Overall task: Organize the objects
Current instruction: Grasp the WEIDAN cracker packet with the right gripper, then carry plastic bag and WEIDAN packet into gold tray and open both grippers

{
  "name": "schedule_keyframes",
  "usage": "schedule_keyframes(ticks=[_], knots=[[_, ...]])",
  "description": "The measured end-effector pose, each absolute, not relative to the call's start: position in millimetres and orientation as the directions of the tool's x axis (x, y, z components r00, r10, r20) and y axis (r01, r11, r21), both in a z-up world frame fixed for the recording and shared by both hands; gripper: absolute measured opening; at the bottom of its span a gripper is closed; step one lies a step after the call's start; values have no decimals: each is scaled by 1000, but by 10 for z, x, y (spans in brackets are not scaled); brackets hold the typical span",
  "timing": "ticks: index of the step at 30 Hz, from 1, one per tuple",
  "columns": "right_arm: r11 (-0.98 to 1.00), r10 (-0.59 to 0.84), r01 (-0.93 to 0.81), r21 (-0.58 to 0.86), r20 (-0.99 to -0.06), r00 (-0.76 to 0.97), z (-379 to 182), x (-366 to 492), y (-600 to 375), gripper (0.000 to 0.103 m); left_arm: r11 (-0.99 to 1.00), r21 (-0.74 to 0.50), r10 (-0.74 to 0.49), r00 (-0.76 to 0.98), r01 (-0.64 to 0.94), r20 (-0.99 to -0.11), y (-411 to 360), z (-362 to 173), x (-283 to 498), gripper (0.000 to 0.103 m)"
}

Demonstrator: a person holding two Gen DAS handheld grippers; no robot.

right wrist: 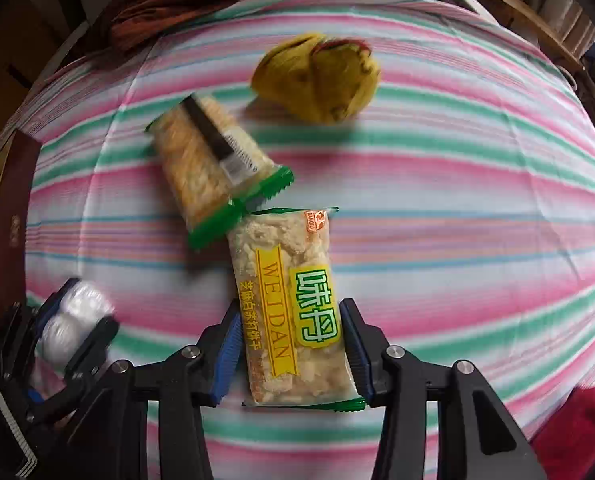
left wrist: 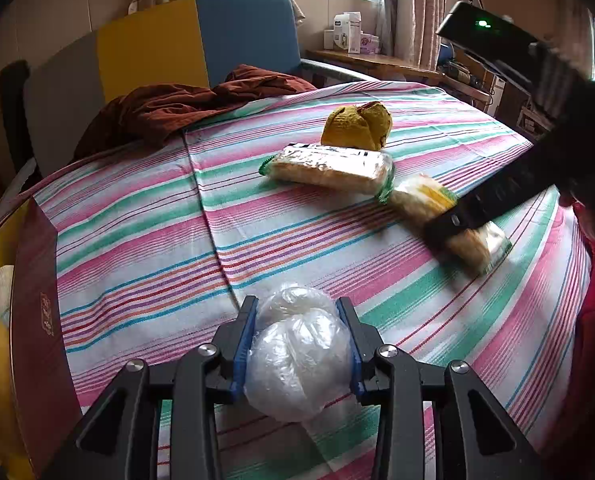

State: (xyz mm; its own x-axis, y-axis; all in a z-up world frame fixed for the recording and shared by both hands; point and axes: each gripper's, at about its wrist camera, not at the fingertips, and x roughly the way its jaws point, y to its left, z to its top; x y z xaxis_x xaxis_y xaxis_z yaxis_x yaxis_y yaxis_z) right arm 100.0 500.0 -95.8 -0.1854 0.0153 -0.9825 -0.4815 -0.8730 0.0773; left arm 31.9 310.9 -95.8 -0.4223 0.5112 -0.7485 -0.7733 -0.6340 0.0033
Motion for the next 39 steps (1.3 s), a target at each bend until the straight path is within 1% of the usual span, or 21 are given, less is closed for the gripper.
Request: schedule_keyframes(ticks=[4, 10, 11, 15, 19, 24, 27, 33, 39], knots=[[-861, -44, -490, 133, -981, -189, -921, 1074, 4831, 47, -627, 12, 511, -423, -779, -749, 3087, -949, 348, 39], [-840, -45, -522, 147, -978, -204, -895, 1131, 4731, 46, -615, 22, 506, -415, -788, -756, 3009, -927, 408, 39], [-836, -48, -527, 154, -977, -210, -888, 1035, 4839, 46, -615, 18, 504, -411, -788, -760, 2993, -920, 416, 38], [-817, -38, -549, 177, -966, -256, -857, 1125, 4760, 46, -611, 19, 497, -401, -792, -769, 2919, -883, 477, 38], [-773, -63, -578, 261, -939, -339, -803, 1286, 4790, 45, -596, 10, 521, -396, -803, -756, 2818, -763, 589, 38], [-799, 0, -566, 205, -941, -340, -732, 1320, 4596, 45, -593, -10, 559, -403, -805, -725, 2639, -484, 695, 38], [-816, 31, -553, 169, -942, -334, -721, 1170, 4479, 45, -606, -17, 570, -420, -795, -707, 2503, -312, 721, 38], [-825, 55, -539, 170, -925, -377, -702, 997, 4412, 44, -654, -37, 587, -476, -756, -655, 2176, 60, 728, 38], [-837, 54, -510, 201, -896, -441, -552, 1016, 4365, 44, -720, -27, 553, -550, -694, -626, 1855, 273, 665, 38]])
